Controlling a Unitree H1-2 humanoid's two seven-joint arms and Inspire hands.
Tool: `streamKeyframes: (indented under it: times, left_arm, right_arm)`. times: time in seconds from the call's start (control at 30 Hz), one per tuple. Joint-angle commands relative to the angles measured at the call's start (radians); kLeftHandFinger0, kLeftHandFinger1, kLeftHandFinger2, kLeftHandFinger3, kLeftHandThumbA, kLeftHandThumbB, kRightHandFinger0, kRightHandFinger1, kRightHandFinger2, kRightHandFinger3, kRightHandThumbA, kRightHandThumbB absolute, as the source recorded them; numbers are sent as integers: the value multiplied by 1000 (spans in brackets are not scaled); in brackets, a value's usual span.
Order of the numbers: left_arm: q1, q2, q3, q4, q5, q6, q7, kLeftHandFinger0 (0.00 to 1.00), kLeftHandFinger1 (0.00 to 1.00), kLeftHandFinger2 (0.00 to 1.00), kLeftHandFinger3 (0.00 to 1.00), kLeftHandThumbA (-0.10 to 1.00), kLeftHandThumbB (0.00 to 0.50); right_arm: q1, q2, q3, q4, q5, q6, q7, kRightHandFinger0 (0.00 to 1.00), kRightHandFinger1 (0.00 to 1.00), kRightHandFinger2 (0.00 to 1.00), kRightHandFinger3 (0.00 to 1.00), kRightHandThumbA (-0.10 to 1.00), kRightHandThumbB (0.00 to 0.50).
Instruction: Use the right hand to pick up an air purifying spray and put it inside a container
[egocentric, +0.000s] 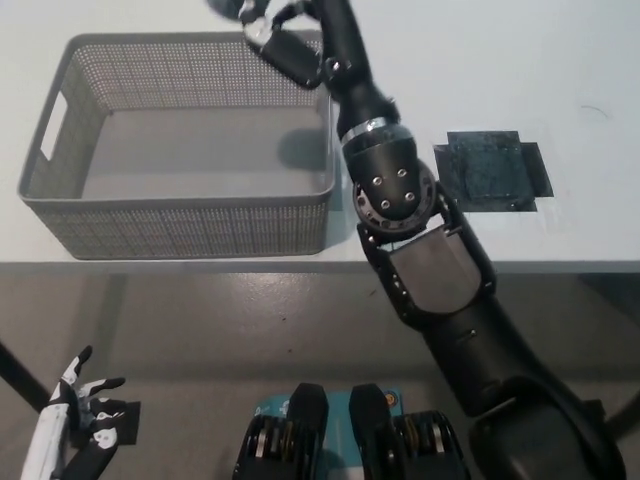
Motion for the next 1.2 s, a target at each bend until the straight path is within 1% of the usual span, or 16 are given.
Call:
streamKeyframes:
  times: [0.0,0.03,0.1,0.13,0.17,0.2,0.23,0.33,0.43,0.6,0.77,0.8,0.87,1.07,1.1,1.17]
  left_arm:
    - [-3,12,2,-19,-5,-34,6,453,581,702,1000,7,479]
    - [2,15,-1,-25,15,-25,10,453,579,704,1000,55,472]
    - [4,12,-1,-32,15,-22,10,470,578,702,1000,7,473]
    - [3,12,-1,-30,9,-25,9,476,584,701,1000,-53,477]
    - [2,12,-1,-27,1,-29,6,477,586,702,1000,-61,477]
    - [8,11,-1,-30,-5,-29,3,470,586,700,1000,-83,478]
    - [10,12,-1,-32,4,-30,6,460,583,697,1000,-60,473]
    - [16,11,1,-28,-21,-40,-2,424,568,687,1000,-75,478]
    - [11,13,2,-21,-36,-43,-7,427,570,684,1000,-73,482]
    - [22,14,0,-19,-1,-55,10,440,594,669,1000,-89,487]
    - [29,13,-3,-41,-6,-12,-3,481,625,686,1000,-100,476]
    - [34,3,-8,-36,-8,-18,-1,481,626,688,1000,-100,477]
    - [34,-4,-6,-39,13,-16,16,469,605,668,1000,-100,486]
    - [52,-4,12,-37,4,-42,28,512,626,680,1000,-96,495]
    - [56,-6,11,-40,8,-40,29,517,634,682,1000,-77,495]
    - [53,-7,12,-36,15,-48,35,505,634,672,1000,-70,496]
  right_arm:
    - [-72,19,12,80,-10,-33,31,297,297,354,381,-78,408]
    - [-72,21,10,117,-8,-48,28,300,300,357,376,-96,407]
    - [-73,20,14,164,-24,-59,7,321,324,371,374,-100,405]
    - [-71,18,10,182,-13,-66,18,533,570,623,592,-5,417]
    - [-69,15,9,199,-6,-67,31,613,663,714,677,26,431]
    - [-64,4,20,201,4,-31,88,1000,1000,1000,1000,298,495]
    - [-68,-10,33,217,7,-21,138,1000,1000,1000,1000,589,499]
    - [-49,-27,36,204,24,-21,190,1000,1000,1000,1000,716,500]
    - [-44,-30,28,192,29,-20,195,1000,1000,1000,1000,738,500]
    - [-27,-42,15,180,29,-16,193,1000,1000,1000,1000,649,500]
    - [-27,-33,-46,118,94,67,214,1000,1000,1000,1000,583,500]
    - [-17,-36,-52,90,96,90,217,1000,1000,1000,1000,585,500]
    - [-15,-47,-60,25,89,117,222,1000,1000,1000,1000,707,500]
    - [51,-61,-66,-343,93,204,243,1000,1000,1000,1000,753,499]
    - [73,-69,-71,-448,96,231,244,1000,1000,1000,1000,691,480]
    - [101,-80,-77,-551,115,248,258,1000,1000,1000,1000,612,491]
